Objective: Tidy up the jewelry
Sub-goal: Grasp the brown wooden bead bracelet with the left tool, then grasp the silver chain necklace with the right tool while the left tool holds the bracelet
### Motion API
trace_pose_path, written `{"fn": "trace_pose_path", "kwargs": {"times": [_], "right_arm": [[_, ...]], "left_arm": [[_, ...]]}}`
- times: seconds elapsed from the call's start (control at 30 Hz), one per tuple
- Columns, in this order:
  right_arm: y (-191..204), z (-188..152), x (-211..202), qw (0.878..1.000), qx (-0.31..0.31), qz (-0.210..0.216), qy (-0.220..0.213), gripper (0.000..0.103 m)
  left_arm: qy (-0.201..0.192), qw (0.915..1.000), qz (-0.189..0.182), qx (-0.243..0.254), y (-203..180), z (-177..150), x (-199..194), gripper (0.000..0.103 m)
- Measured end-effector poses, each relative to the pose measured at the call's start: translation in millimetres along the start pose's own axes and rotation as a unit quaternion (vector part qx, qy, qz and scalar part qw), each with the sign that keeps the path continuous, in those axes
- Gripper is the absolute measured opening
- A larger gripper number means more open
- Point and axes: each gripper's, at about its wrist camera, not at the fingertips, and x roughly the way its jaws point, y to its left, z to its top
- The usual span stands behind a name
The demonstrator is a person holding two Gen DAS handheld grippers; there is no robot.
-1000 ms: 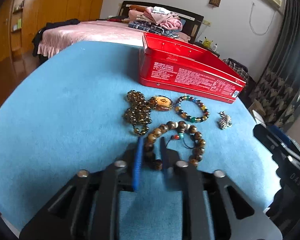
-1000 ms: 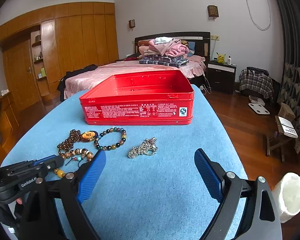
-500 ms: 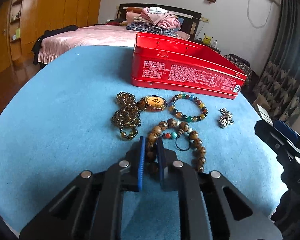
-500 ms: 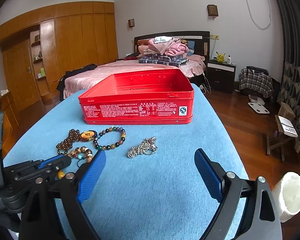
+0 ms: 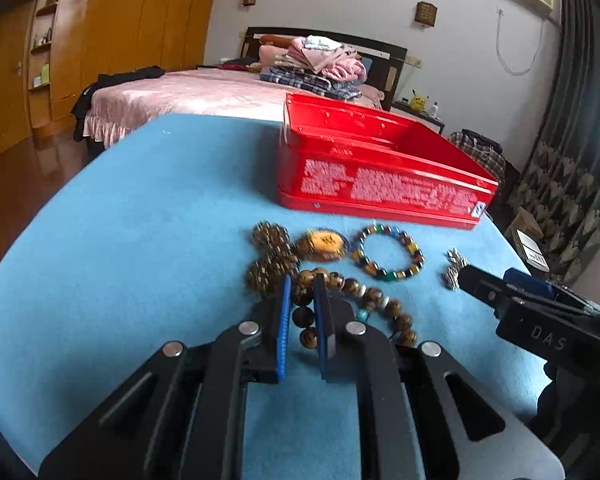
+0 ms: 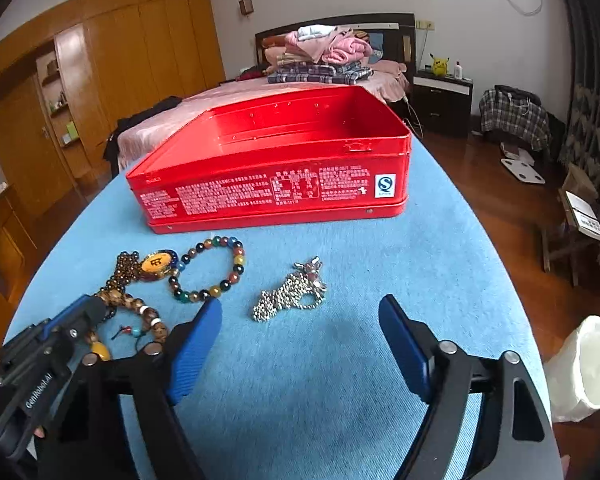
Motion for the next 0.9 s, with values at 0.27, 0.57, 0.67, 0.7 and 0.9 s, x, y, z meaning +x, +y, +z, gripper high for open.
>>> {"fn": "trace_pose_path", "kwargs": {"times": [0.27, 0.57, 0.67, 0.7, 0.9], "right_arm": [[7.7, 10.7, 16.9, 1.0, -0.007, -0.011, 0.026, 0.073], [4.8, 12.0, 25.0, 0.998, -0.031, 0.013, 0.055, 0.026], [1.2, 6.6, 18.0, 0.997, -0.027, 0.03, 0.058, 0.025], [-0.1, 4.9, 15.3, 0.997, -0.024, 0.034, 0.059, 0.025], [0.7, 6.0, 16.5, 0.998, -0.026, 0.029, 0.058, 0.027]], "left_arm": [[-0.008, 0.9999, -0.015, 0.0, -4.7, 7.3, 5.8, 0.01], [-0.002, 0.9997, -0.024, 0.001, -3.1, 6.5, 8.6, 0.01], [0.0, 0.9997, -0.025, 0.001, -3.2, 6.4, 9.3, 0.01], [0.0, 0.9997, -0.024, 0.002, -3.5, 6.6, 9.3, 0.01], [0.001, 0.9997, -0.022, 0.007, -4.5, 6.1, 9.7, 0.01]]}}
